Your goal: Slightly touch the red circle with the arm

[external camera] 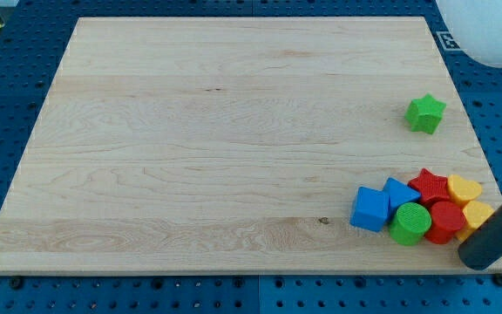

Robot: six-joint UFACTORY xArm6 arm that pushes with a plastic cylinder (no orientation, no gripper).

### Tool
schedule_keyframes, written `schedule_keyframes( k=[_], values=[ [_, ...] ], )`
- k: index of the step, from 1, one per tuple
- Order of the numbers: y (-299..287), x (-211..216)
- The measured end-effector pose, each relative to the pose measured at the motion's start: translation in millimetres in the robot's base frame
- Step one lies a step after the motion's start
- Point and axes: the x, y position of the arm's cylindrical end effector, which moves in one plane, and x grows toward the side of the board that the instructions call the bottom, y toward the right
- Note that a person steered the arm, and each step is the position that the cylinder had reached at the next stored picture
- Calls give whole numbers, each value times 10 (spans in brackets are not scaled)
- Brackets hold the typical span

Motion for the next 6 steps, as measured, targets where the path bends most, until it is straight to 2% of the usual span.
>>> schedule_keyframes(
  k=[2, 5, 6],
  values=[
    [-332, -140],
    [-94, -70],
    [-77, -183]
  ],
)
